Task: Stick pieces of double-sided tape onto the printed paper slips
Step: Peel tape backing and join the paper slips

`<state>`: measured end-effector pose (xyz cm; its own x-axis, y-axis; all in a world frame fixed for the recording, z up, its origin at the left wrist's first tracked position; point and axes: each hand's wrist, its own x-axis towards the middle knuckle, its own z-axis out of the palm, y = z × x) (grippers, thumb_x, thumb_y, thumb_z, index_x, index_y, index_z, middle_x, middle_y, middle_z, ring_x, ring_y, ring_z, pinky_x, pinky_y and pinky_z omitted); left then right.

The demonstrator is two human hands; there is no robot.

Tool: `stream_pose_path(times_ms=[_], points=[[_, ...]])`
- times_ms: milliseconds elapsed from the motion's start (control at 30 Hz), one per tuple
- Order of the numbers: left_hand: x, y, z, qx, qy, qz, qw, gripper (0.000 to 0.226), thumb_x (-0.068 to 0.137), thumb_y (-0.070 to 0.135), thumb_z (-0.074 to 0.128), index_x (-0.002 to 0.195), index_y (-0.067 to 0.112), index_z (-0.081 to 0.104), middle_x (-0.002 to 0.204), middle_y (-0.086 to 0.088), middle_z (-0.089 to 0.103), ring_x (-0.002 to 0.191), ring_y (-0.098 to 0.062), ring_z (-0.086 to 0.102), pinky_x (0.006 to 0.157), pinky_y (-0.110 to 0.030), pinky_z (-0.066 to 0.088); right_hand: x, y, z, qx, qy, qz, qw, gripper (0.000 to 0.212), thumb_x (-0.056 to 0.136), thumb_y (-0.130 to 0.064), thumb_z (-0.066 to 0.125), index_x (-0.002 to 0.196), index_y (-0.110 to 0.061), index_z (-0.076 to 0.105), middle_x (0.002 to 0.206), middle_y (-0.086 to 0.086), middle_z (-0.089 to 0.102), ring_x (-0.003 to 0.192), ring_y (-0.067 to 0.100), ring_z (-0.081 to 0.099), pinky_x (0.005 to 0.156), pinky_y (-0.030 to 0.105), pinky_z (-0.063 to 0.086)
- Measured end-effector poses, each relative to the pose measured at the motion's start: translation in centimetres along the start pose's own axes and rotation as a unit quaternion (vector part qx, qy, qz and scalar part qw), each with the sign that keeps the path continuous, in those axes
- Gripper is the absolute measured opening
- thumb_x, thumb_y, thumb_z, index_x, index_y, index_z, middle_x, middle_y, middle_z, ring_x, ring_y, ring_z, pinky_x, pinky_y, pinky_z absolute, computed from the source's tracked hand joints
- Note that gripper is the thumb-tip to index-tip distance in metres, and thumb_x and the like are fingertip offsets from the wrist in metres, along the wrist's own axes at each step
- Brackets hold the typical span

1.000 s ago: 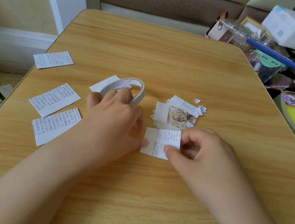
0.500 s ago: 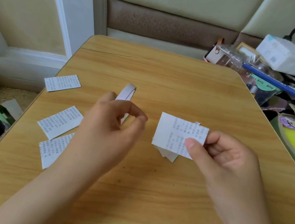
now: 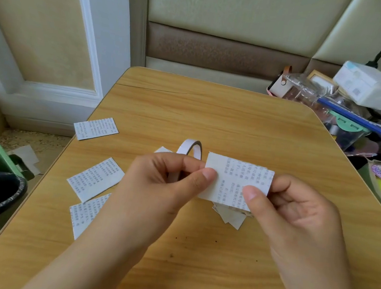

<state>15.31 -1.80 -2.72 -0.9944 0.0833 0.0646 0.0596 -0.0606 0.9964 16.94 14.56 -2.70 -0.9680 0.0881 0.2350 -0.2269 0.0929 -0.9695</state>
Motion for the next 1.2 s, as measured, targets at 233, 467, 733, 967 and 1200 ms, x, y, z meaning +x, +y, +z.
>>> stream_pose_path(times_ms=[233, 467, 733, 967, 1200], points=[[0.06, -0.12, 0.13, -0.012, 0.034, 0.009, 0.999, 0.016, 0.067, 0.038, 0.075, 0.065, 0.022, 0.073, 0.062, -0.007, 0.036, 0.058, -0.012, 0.032, 0.050, -0.014, 0.029, 0.20, -0.04, 0.69, 0.010, 0.061, -0.019, 0.998, 0.004, 0.071, -0.024, 0.070, 0.068, -0.022, 0.069, 0.065, 0.000, 0.069, 0.061, 0.007, 0.062, 0.059, 0.015, 0.048], [-0.06, 0.16, 0.62, -0.032, 0.047, 0.005, 0.998, 0.017, 0.075, 0.021, 0.069, 0.059, 0.023, 0.072, 0.044, 0.012, 0.039, 0.039, 0.000, 0.036, 0.043, -0.006, 0.028, 0.19, -0.06, 0.73, 0.009, 0.076, -0.010, 0.997, 0.005, 0.070, -0.024, 0.072, 0.066, -0.025, 0.070, 0.064, 0.001, 0.069, 0.059, 0.008, 0.061, 0.057, 0.016, 0.048], [-0.09, 0.42, 0.62, -0.030, 0.039, 0.007, 0.999, 0.013, 0.066, 0.033, 0.070, 0.061, 0.022, 0.072, 0.055, -0.005, 0.038, 0.044, -0.005, 0.029, 0.042, -0.009, 0.025, 0.14, -0.12, 0.65, 0.007, 0.082, -0.007, 0.997, 0.005, 0.070, -0.025, 0.072, 0.065, -0.026, 0.070, 0.062, 0.000, 0.069, 0.058, 0.006, 0.062, 0.056, 0.014, 0.047], [-0.13, 0.06, 0.62, 0.036, 0.065, 0.030, 0.997, 0.030, 0.077, 0.039, 0.071, 0.051, 0.025, 0.064, 0.059, -0.020, 0.036, 0.053, -0.015, 0.033, 0.053, -0.020, 0.028, 0.06, -0.12, 0.76, 0.000, 0.077, -0.021, 0.997, 0.007, 0.071, -0.023, 0.070, 0.065, -0.024, 0.069, 0.062, -0.001, 0.068, 0.057, 0.005, 0.060, 0.056, 0.014, 0.046], [-0.44, 0.79, 0.82, 0.032, 0.064, 0.047, 0.996, 0.015, 0.065, 0.045, 0.067, 0.057, 0.033, 0.071, 0.048, 0.007, 0.041, 0.044, -0.004, 0.032, 0.043, -0.010, 0.026, 0.11, -0.04, 0.69, 0.000, 0.079, -0.014, 0.997, 0.007, 0.072, -0.024, 0.070, 0.065, -0.024, 0.069, 0.063, 0.001, 0.068, 0.058, 0.009, 0.060, 0.057, 0.016, 0.047]])
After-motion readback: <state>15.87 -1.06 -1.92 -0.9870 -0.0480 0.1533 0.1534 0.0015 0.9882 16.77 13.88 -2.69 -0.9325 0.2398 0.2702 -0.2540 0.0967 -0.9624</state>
